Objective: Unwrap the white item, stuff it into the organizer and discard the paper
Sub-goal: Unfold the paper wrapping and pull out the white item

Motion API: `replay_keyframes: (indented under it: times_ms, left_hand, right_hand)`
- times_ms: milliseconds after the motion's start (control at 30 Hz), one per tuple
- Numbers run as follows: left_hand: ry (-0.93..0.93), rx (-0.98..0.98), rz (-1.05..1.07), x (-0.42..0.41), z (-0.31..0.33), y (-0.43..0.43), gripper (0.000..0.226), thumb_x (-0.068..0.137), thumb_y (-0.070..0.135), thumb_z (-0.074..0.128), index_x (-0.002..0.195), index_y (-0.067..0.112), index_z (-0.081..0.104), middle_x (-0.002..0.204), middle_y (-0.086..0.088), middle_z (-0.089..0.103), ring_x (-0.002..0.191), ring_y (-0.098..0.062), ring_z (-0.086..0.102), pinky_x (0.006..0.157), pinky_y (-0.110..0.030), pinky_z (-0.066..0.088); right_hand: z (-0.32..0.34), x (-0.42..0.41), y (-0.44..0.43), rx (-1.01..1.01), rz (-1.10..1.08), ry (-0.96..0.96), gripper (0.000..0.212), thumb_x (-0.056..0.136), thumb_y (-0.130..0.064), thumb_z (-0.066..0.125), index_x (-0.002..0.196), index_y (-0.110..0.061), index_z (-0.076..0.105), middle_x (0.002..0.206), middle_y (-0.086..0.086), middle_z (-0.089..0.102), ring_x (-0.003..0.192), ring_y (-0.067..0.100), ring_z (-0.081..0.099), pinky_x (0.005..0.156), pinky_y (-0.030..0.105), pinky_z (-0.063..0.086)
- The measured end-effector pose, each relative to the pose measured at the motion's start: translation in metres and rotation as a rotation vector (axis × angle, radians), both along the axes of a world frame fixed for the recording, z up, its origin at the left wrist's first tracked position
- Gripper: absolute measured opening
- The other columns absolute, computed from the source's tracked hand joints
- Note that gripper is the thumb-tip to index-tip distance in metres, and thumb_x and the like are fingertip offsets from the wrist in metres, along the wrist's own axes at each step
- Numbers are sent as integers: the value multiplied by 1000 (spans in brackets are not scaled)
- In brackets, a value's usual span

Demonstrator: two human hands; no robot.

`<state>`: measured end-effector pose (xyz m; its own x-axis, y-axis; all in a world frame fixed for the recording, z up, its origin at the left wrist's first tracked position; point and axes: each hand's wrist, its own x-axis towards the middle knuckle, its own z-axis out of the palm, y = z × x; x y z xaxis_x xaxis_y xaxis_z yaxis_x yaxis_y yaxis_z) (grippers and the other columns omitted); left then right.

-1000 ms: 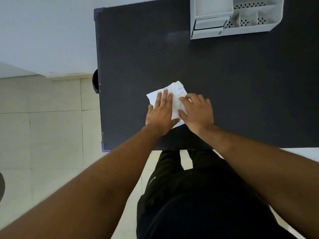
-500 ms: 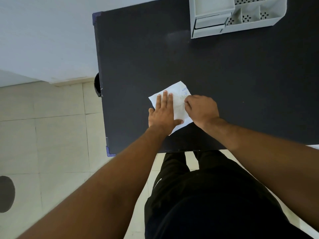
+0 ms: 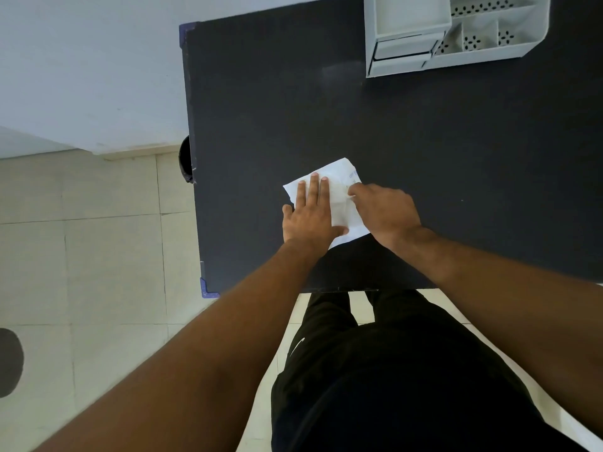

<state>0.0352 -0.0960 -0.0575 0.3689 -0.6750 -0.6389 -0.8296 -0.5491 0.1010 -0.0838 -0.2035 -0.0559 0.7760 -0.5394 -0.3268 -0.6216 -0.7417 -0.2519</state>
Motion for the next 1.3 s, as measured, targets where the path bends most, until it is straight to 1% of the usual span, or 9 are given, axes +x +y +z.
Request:
replay_keyframes:
  times_ms: [67,167,300,400,467,533,800,1033,1300]
  left_hand:
    - [5,5,2,0,0,-1,109,92,65,54,158,13,-16,167,-5,-22,155,-30,-13,119,-58,18]
    - [6,14,4,0,-1,-2,110,92,65,55,158,13,-16,166,-5,-23,154,-31,-14,119,-59,19]
    - [3,20,6,-1,-1,-3,109,92,64,54,158,13,-17,166,-5,-23,154,-30,-14,119,-58,19]
    - [-5,21,0,0,-2,-2,108,93,63,54,158,14,-17,166,-5,-23,154,-30,-13,118,-58,19]
    - [-4,19,1,0,-2,-2,108,93,63,54,158,14,-18,166,-4,-23,154,-30,-13,119,-59,19]
    - [-5,24,-2,2,-1,-3,108,93,63,54,158,15,-18,167,-4,-22,155,-29,-13,119,-59,19]
    - [8,47,-33,11,4,-10,112,90,60,61,158,16,-17,167,-3,-20,155,-29,-11,117,-59,21]
    - [-11,43,-43,15,5,-13,114,89,57,65,158,15,-15,168,-3,-16,155,-29,-9,117,-57,22]
    - [-17,56,-44,14,4,-14,117,87,57,67,158,14,-15,168,-3,-15,155,-28,-8,117,-57,23]
  right_hand:
    - [-1,-3,-2,-47,120,-7,38,94,-30,67,129,-21,59,109,8,70,80,30,70,60,36,57]
    - [0,-2,-9,-130,246,-19,35,75,-23,85,107,-18,73,97,6,72,67,27,66,50,25,42]
    - [-1,2,-14,-132,306,-42,23,78,-21,82,97,-14,72,88,7,71,65,27,64,49,27,40]
    - [-4,2,-9,-67,180,-71,19,92,-23,70,107,-13,72,99,10,73,78,31,70,61,35,57]
    - [-6,2,-6,1,55,-124,21,99,-26,60,111,-14,72,105,11,74,86,32,72,71,42,60]
    - [-8,0,-4,66,-77,-223,24,100,-28,56,109,-18,76,102,7,76,86,31,73,72,43,59]
    - [-2,-1,1,252,-346,-401,21,94,-21,69,111,-13,77,107,3,78,97,22,73,86,39,59]
    - [-3,1,3,307,-490,-447,21,94,-22,69,111,-14,77,106,1,78,97,18,72,89,36,57]
    - [-5,2,7,333,-564,-491,16,95,-20,66,106,-13,75,101,0,76,91,12,69,81,24,55]
